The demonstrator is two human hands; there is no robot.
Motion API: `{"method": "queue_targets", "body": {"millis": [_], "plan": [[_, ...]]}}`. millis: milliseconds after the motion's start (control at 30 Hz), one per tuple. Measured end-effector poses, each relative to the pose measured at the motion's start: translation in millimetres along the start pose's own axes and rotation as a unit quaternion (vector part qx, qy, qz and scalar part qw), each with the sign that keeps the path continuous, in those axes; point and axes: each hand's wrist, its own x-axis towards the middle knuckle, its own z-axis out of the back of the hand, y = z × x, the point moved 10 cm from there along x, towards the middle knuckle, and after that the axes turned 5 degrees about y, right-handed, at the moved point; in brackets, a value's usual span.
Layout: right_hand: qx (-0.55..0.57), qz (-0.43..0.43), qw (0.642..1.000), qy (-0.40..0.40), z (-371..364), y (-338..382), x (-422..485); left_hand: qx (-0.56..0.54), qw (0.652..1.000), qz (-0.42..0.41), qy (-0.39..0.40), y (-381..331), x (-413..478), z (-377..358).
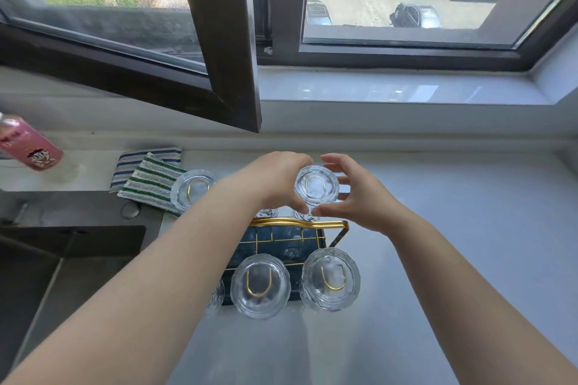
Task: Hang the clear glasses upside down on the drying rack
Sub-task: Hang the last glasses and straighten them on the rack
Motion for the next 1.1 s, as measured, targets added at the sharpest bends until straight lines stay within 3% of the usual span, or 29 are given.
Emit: {"method": "queue_targets", "body": {"millis": [300, 500, 667, 1100], "plan": [[-0.035, 0.005, 0.999, 0.002, 15.1, 20.2, 1.8, -0.009, 0.999, 0.034, -0.019, 44.1, -25.6, 24.0], [-0.209, 0.081, 0.971, 0.085, -31.5, 77.3, 23.8, -0.019, 0.995, 0.093, -0.009, 85.9, -48.0, 29.6], [-0.331, 0.088, 0.930, 0.131, -67.6, 89.9, 40.4, -0.046, 0.995, 0.086, -0.028, 88.5, -47.6, 22.6], [-0.303, 0.080, 0.942, 0.121, -71.9, 89.4, 43.6, -0.071, 0.992, 0.068, -0.074, 89.9, -48.6, 24.3]]}}
